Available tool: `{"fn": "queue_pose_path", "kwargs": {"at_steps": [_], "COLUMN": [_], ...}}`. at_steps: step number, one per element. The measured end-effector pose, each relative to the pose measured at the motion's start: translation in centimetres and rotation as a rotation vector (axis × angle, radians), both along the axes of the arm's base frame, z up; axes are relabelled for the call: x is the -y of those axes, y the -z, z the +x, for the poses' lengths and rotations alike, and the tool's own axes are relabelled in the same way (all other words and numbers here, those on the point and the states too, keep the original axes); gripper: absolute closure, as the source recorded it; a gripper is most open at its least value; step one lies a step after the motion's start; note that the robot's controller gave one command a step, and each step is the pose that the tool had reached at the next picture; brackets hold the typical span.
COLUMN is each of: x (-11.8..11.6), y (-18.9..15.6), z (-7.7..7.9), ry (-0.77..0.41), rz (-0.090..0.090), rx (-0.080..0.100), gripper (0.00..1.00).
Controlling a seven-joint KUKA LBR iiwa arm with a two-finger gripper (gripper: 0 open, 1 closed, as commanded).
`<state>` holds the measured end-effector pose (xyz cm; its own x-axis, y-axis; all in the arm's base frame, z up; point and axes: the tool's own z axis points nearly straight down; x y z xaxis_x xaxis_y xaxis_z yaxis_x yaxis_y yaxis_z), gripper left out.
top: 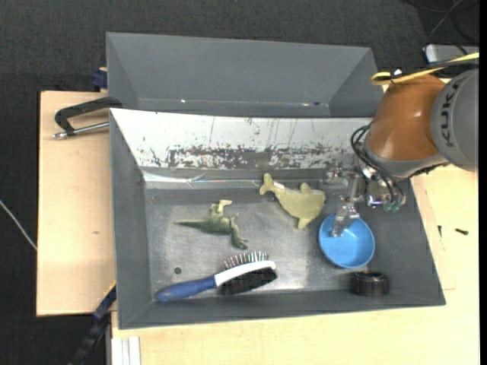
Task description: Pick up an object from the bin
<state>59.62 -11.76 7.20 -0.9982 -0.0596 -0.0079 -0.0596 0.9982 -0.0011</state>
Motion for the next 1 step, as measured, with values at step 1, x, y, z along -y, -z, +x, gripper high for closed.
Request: {"fn": "queue_pose_path", "kwargs": {"at_steps": [1], "x": [0.03], "y": [-0.24], "z": [0.05], "ry": [-0.003], "rz": [-0.001], "rx": [-0.004], "gripper": [1.00]}}
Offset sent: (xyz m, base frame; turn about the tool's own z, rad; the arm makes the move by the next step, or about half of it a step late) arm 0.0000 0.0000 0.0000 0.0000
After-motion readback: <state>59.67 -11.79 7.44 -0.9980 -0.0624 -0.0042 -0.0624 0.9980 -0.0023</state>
